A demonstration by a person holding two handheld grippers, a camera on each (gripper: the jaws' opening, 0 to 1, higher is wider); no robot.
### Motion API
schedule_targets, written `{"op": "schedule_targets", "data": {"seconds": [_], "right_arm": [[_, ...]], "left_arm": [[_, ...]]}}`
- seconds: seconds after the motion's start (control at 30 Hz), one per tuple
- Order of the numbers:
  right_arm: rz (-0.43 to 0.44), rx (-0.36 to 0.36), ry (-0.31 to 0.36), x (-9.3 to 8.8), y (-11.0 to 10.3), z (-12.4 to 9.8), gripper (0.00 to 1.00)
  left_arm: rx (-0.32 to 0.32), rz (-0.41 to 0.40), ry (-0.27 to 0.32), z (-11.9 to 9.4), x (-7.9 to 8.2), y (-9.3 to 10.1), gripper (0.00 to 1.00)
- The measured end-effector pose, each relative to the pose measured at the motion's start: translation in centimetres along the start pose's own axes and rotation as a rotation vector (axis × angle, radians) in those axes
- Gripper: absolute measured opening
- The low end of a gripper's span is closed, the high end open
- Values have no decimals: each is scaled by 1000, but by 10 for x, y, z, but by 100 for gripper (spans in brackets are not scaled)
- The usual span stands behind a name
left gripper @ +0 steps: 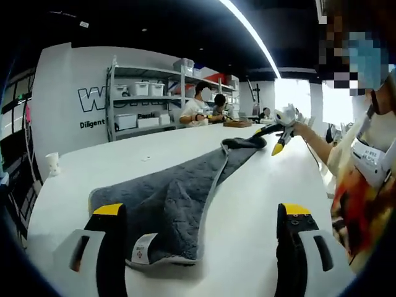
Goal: Open the folded towel by lifting each exposed corner and separating the folded layers until the towel lies flat within the target outline without major curled edges
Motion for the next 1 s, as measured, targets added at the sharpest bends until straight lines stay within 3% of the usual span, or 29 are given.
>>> {"op": "schedule_targets", "data": {"seconds": [0.13,0.23,0.43,0.7,1.0], "right_arm": [[-5,1,25,10,5,10,85],[-67,-24,16,17,12,21,81],[-102,45,71,35,3,49,76],[-122,80,84,47,-2,85,64],[-222,110,31,50,-5,116,55]], "left_arm": [[-8,-22,5,0,-2,0,99],[-9,-25,-1,-1,-3,1,99],[-3,-16,18,-2,-1,2,98],[5,-40,45,-7,1,1,97],[17,-59,62,-13,2,1,96]]}}
Point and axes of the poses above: the point that each gripper's makers call its tool centre point, and the gripper's own axes: z roughly forward along the fingers, y roughly to its right, x roughly out of its top, the point moved 6 cm from there along -z, roughly backward along the fingers, and after that the axes turned 14 degrees about y, right-handed, at the moved point
